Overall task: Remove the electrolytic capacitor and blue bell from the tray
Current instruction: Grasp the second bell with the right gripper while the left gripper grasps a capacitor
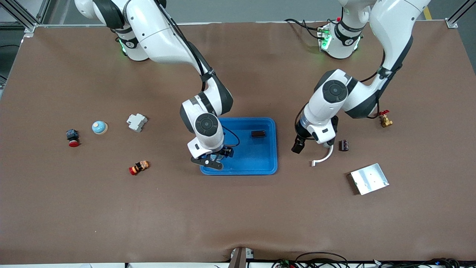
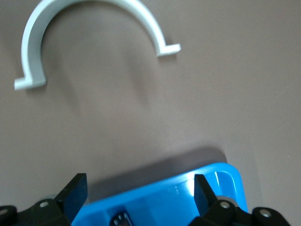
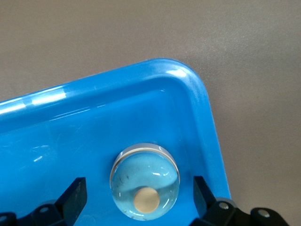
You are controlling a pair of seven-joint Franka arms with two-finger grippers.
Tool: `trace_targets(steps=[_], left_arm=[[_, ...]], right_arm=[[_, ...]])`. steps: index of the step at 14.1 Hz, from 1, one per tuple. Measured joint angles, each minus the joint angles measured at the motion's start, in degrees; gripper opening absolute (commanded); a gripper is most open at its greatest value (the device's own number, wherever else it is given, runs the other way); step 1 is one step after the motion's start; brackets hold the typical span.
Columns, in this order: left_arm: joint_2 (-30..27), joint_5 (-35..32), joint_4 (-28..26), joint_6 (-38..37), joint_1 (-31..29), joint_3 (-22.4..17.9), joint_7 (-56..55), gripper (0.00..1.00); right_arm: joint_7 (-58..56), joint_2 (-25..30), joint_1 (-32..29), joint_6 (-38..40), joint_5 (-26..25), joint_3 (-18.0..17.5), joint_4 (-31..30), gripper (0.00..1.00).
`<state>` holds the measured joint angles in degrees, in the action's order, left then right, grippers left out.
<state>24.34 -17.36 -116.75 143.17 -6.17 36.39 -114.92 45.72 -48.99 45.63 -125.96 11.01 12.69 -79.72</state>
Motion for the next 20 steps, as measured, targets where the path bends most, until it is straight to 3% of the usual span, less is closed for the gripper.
trace_targets(steps=[4, 8, 10, 13, 15, 17, 18, 19, 20], left_arm=[[2.5, -0.6, 3.7, -4.9, 4.8, -0.1, -10.7, 1.00], [8.8, -4.5, 9.3, -8.9, 8.9, -0.6, -20.3, 1.00], [13.1, -4.9, 13.8, -11.3, 12.7, -3.0, -23.1, 1.00], [16.8, -4.9, 18.2, -12.0, 21.5, -9.7, -26.3, 1.00], [17.5, -4.9, 19.4, -12.4, 24.5, -11.4, -27.8, 1.00], [17.5, -4.9, 19.9, -12.8, 25.0, -11.4, -28.2, 1.00], [17.5, -4.9, 20.0, -12.9, 25.0, -11.4, -28.2, 1.00], [17.6, -4.9, 20.0, -12.9, 25.0, -11.4, -28.3, 1.00], [17.6, -4.9, 20.0, -12.9, 25.1, -11.4, -28.4, 1.00]], right_arm=[[0.0, -0.7, 0.0, -0.6, 0.0, 0.0, 0.0, 1.00], [0.0, -0.8, 0.0, -2.2, 0.0, -0.1, 0.1, 1.00], [0.0, -1.0, 0.0, -2.8, 0.0, -0.3, 0.1, 1.00], [0.0, -1.4, 0.0, -3.8, 0.0, -0.4, 0.1, 0.96], [0.0, -1.4, 0.0, -3.8, 0.0, -0.4, 0.1, 0.79], [0.0, -1.4, 0.1, -3.8, 0.0, -0.5, 0.1, 0.53], [0.0, -1.4, 0.1, -3.8, 0.0, -0.5, 0.1, 0.14], [0.0, -1.3, 0.2, -3.7, 0.0, -0.5, 0.4, 0.00], [0.1, -1.3, 0.3, -3.7, 0.1, -0.5, 0.7, 0.00]])
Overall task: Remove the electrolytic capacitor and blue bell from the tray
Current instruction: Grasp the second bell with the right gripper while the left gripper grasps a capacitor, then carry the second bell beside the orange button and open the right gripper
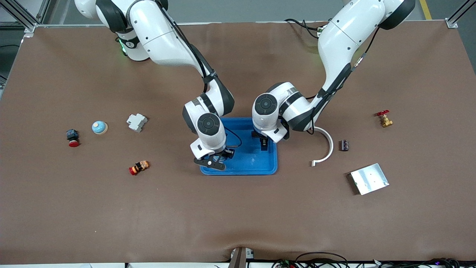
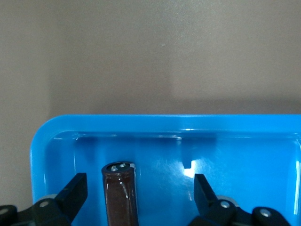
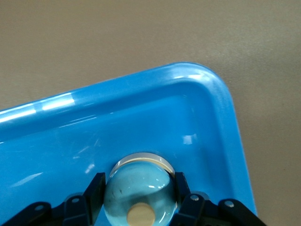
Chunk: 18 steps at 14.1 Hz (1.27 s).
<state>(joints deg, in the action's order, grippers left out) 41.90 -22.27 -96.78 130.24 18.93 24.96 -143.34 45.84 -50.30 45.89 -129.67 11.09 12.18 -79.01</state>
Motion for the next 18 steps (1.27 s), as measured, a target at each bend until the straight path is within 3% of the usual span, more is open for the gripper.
trace_targets(steps=[5, 8, 13, 18], left_arm=[[0.4, 0.0, 0.0, -0.1, 0.6, 0.0, -0.1, 1.00], [0.5, -0.2, 0.0, -0.1, 1.9, 0.0, -0.1, 1.00], [1.0, -1.3, 0.0, 0.1, 2.4, 0.0, -0.1, 1.00], [2.4, -4.1, 0.1, 0.4, 2.4, -0.2, -0.1, 1.00]], right_arm=[[0.9, 0.7, 0.0, 0.1, 1.6, 0.6, 1.0, 0.00], [-2.1, 4.6, -3.5, 7.0, 1.7, 1.5, 1.9, 0.00], [-20.6, 13.6, -15.5, 20.6, 1.7, 2.0, -1.5, 0.00], [-38.9, 16.5, -24.3, 20.6, 1.5, 3.6, -10.9, 0.00]])
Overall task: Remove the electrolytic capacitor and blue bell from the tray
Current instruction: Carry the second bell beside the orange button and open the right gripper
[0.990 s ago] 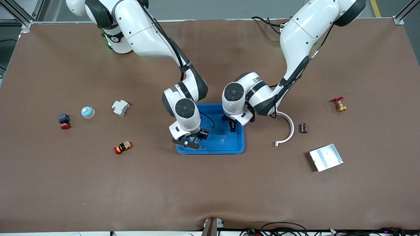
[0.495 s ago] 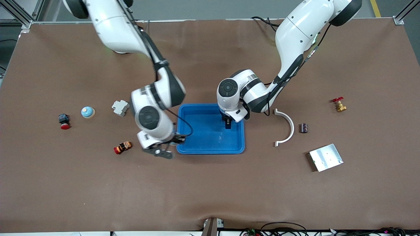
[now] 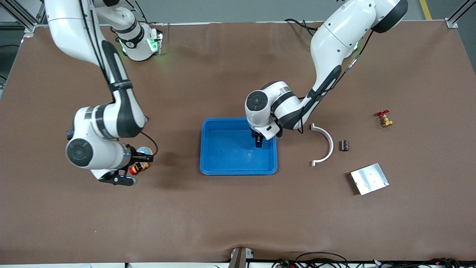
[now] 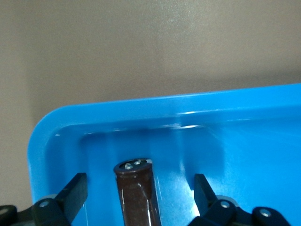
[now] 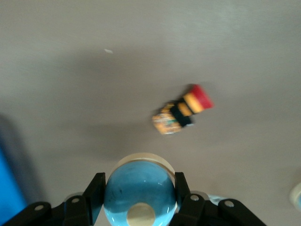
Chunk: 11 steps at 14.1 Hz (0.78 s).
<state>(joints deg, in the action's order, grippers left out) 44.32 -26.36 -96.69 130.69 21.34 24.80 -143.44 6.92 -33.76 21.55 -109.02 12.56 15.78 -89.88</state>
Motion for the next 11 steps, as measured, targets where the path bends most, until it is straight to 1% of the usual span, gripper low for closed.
trace_targets(steps=[2, 4, 8, 10, 11], left_arm=[[0.1, 0.0, 0.1, 0.0, 0.0, 0.0, -0.5, 1.00], [0.1, -0.4, 0.2, 0.0, -0.1, -0.1, -0.3, 1.00], [0.1, -0.5, 0.2, 0.4, -0.1, -0.2, 1.8, 1.00], [0.1, -0.5, 0.2, 0.6, -0.2, -0.2, 1.8, 1.00], [0.1, -0.5, 0.2, 0.6, -0.2, -0.2, 1.8, 0.80]], right_arm=[[-7.4, 0.0, -1.3, -2.9, 0.0, 1.8, -3.1, 0.00], [-11.4, 0.0, -2.5, -6.5, 0.0, 3.0, -6.2, 0.00], [-13.4, 0.0, -3.3, -14.0, 0.0, 3.4, -11.3, 0.00], [-13.9, 0.0, -3.3, -16.9, 0.0, 3.8, -12.9, 0.00], [-14.1, 0.0, -3.3, -17.7, 0.0, 3.9, -13.4, 0.00]])
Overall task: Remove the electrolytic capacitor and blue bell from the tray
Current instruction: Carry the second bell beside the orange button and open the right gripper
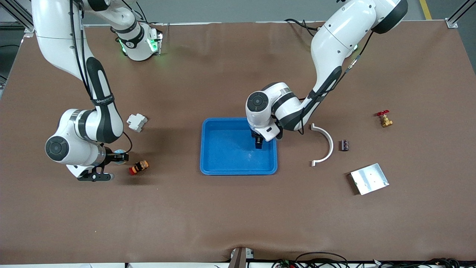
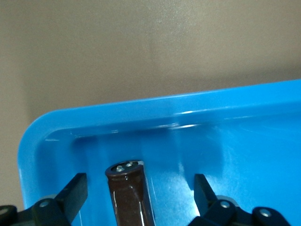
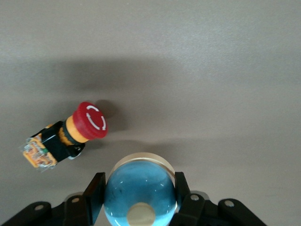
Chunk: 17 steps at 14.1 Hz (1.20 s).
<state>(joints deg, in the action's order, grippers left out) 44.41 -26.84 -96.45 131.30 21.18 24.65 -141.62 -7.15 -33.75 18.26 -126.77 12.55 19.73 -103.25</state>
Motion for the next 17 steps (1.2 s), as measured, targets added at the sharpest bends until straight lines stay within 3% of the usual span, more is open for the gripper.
trace_targets(steps=[2, 4, 5, 8, 11, 14, 17], left_arm=[[0.0, 0.0, 0.0, 0.0, 0.0, 0.0, 0.0, 0.27], [0.0, 0.0, 0.1, 0.1, 0.1, 0.0, 0.0, 0.00], [0.0, 0.0, 0.3, 0.1, 0.1, 0.0, 0.0, 0.00], [0.0, -0.1, 0.7, 0.1, 0.3, 0.1, 0.2, 0.00], [-0.1, -0.6, 0.7, 0.1, 0.4, 0.1, 2.5, 0.00], [-0.7, -0.7, 1.2, -0.2, 0.4, 0.9, 9.4, 0.00], [-4.6, -0.6, 1.9, -4.4, 0.1, 1.5, 25.4, 0.00]], right_arm=[[-0.1, 0.0, 0.0, -0.6, 0.0, 0.1, -0.5, 0.01], [-0.1, -0.2, 0.0, -0.6, 0.0, 0.1, -1.0, 0.08], [-0.1, -0.4, 0.0, -0.7, 0.0, 0.1, -1.1, 0.23], [-0.1, -0.9, 0.0, -0.8, 0.0, 0.1, -1.1, 0.38], [-0.1, -1.4, 0.0, -0.9, 0.4, 0.1, -1.2, 1.00], [-0.1, -1.7, 0.0, -1.0, 0.8, 0.4, -1.1, 1.00], [-0.1, -1.6, 0.0, -0.8, 0.9, 1.3, -0.6, 1.00]])
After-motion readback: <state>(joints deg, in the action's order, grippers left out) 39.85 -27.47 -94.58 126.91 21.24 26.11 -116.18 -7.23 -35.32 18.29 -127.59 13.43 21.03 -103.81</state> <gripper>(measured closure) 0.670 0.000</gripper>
